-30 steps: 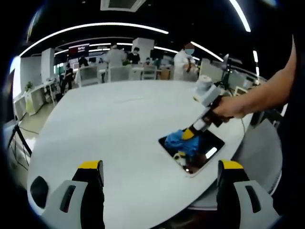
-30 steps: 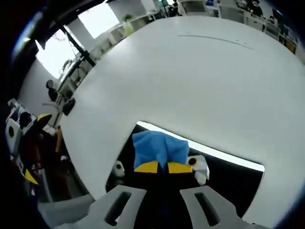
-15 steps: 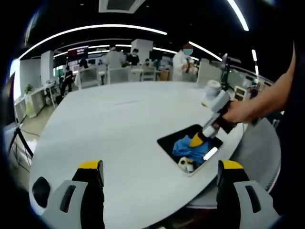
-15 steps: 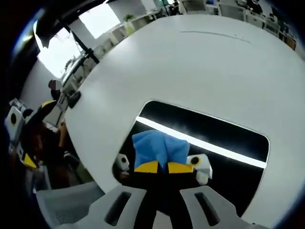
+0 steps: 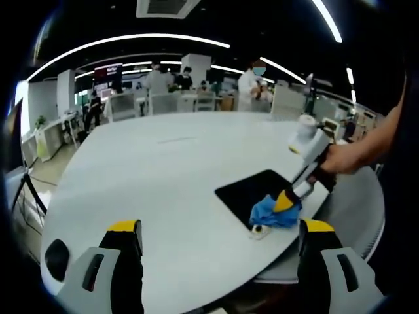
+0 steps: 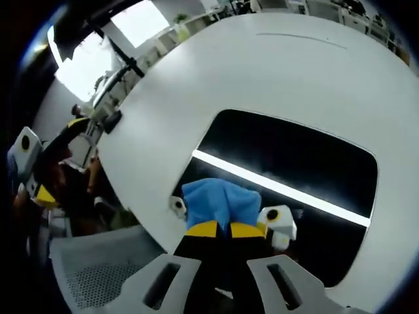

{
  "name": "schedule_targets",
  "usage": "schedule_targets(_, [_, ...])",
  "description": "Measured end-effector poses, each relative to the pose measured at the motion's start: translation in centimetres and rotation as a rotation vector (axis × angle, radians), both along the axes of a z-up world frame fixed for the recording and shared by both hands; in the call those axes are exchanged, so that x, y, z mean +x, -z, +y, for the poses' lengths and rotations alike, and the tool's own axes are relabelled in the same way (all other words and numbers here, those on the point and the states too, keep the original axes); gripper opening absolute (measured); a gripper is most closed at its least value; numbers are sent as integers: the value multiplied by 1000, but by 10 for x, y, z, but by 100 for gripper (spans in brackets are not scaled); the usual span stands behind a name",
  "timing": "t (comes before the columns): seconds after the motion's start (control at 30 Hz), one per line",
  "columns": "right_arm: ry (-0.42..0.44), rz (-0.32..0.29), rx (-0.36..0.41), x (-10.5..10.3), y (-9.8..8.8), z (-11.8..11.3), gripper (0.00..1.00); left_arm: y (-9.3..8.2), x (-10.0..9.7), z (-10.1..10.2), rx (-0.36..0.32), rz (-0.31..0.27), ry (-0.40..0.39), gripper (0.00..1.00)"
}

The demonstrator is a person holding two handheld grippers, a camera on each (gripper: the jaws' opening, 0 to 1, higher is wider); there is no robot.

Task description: Wipe the mirror surface with the cleaning cloth until all visible marks leave the cleaned area.

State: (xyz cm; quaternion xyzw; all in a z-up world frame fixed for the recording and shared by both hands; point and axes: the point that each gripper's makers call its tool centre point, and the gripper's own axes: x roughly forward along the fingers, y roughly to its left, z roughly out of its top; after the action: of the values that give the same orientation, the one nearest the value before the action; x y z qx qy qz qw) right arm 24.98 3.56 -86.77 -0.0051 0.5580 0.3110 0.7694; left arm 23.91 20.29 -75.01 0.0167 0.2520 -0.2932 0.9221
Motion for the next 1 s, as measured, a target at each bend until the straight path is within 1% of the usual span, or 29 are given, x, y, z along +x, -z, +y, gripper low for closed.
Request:
schedule_targets(0.1, [-12, 10, 4, -8, 0, 1, 0, 1, 1, -1, -1, 0, 1, 100])
schedule_targets(0.13, [-19, 5, 3, -10, 0, 1, 0, 1, 2, -2, -1, -1, 2, 100])
schedule_targets(0.2, [-27, -14, 1, -10, -1, 1, 0, 0, 3, -4, -2, -2, 3, 100])
schedule_targets(0.57, [-20, 1, 19, -7, -1, 1, 0, 0, 4, -7, -6, -1, 2, 100])
schedule_targets(0.8, [-10, 2, 19, -7, -1, -6, 0, 2, 2, -8, -12, 3, -3, 100])
schedule_targets(1.0, [12, 7, 19, -6, 0, -19, 0, 2, 2, -8, -16, 2, -8, 100])
